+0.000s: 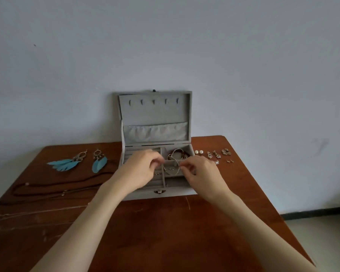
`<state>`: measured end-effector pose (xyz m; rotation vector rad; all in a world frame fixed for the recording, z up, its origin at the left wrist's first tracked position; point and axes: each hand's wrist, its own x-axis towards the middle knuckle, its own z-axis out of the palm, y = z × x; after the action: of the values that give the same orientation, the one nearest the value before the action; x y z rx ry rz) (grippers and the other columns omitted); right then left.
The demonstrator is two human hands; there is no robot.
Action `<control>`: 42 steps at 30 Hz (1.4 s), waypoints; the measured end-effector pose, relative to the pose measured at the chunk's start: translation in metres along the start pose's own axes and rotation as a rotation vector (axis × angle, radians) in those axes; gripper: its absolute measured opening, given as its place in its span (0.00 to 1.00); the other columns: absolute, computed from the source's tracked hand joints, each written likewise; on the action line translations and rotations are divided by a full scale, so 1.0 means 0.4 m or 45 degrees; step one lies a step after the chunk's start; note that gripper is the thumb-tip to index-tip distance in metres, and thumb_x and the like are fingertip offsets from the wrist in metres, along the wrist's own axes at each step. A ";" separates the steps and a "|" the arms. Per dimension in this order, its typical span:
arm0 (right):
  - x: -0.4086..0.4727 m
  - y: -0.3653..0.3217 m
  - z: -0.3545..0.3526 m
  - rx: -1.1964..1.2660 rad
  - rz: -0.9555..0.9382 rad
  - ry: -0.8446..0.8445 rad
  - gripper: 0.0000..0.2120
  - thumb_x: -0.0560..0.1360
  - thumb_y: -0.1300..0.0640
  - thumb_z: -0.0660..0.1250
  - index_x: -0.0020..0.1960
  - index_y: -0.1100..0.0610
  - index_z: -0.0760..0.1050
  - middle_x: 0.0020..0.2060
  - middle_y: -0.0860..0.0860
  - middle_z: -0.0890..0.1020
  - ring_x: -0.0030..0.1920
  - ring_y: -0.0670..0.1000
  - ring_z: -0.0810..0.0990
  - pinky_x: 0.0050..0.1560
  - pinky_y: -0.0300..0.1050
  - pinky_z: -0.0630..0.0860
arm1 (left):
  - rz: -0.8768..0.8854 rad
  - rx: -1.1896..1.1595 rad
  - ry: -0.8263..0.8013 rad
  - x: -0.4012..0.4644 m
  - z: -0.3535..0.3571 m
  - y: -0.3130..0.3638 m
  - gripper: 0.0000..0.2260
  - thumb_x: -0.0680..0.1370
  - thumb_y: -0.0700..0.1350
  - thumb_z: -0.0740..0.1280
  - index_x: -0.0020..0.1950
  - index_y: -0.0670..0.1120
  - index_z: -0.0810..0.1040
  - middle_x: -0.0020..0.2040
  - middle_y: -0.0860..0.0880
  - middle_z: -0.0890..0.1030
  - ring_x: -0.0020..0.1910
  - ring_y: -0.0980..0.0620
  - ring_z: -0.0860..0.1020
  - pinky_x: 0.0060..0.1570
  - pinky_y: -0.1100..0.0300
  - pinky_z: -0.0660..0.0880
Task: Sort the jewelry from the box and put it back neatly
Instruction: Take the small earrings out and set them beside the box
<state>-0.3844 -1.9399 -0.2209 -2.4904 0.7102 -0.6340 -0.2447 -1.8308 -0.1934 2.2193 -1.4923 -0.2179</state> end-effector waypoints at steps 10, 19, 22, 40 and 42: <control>0.032 -0.041 0.073 -0.111 -0.057 -0.140 0.12 0.75 0.54 0.64 0.58 0.49 0.79 0.48 0.50 0.77 0.52 0.51 0.75 0.58 0.51 0.70 | -0.061 0.033 0.136 -0.029 0.058 -0.055 0.12 0.77 0.45 0.66 0.59 0.48 0.79 0.53 0.51 0.75 0.52 0.53 0.74 0.48 0.64 0.65; 0.040 -0.050 0.066 -0.202 -0.156 -0.223 0.12 0.77 0.52 0.62 0.58 0.43 0.78 0.41 0.47 0.70 0.48 0.50 0.73 0.52 0.45 0.64 | -0.011 0.007 0.258 -0.031 0.072 -0.061 0.08 0.76 0.44 0.67 0.54 0.45 0.81 0.49 0.52 0.74 0.45 0.57 0.72 0.43 0.67 0.64; 0.060 -0.061 0.061 -0.222 -0.126 -0.272 0.11 0.76 0.53 0.63 0.55 0.48 0.80 0.42 0.46 0.70 0.51 0.51 0.73 0.55 0.47 0.67 | -0.026 -0.034 0.282 -0.030 0.071 -0.064 0.07 0.75 0.44 0.68 0.51 0.45 0.82 0.45 0.54 0.71 0.45 0.56 0.72 0.43 0.67 0.63; 0.055 -0.062 0.026 0.041 0.020 -0.271 0.04 0.75 0.55 0.65 0.41 0.51 0.73 0.40 0.45 0.72 0.42 0.47 0.73 0.49 0.42 0.70 | -0.071 -0.241 0.394 -0.055 0.051 -0.066 0.02 0.70 0.45 0.73 0.41 0.48 0.82 0.41 0.53 0.79 0.40 0.59 0.75 0.38 0.73 0.67; 0.035 -0.039 -0.008 0.120 0.067 -0.241 0.05 0.75 0.56 0.65 0.41 0.52 0.74 0.39 0.43 0.72 0.39 0.44 0.72 0.42 0.34 0.68 | -0.068 -0.264 0.358 -0.055 0.052 -0.048 0.03 0.70 0.46 0.73 0.41 0.49 0.82 0.41 0.54 0.79 0.40 0.60 0.75 0.38 0.73 0.68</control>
<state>-0.3699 -1.9370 -0.2057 -2.3974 0.6555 -0.3966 -0.2453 -1.8107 -0.2232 2.0298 -1.2047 -0.0691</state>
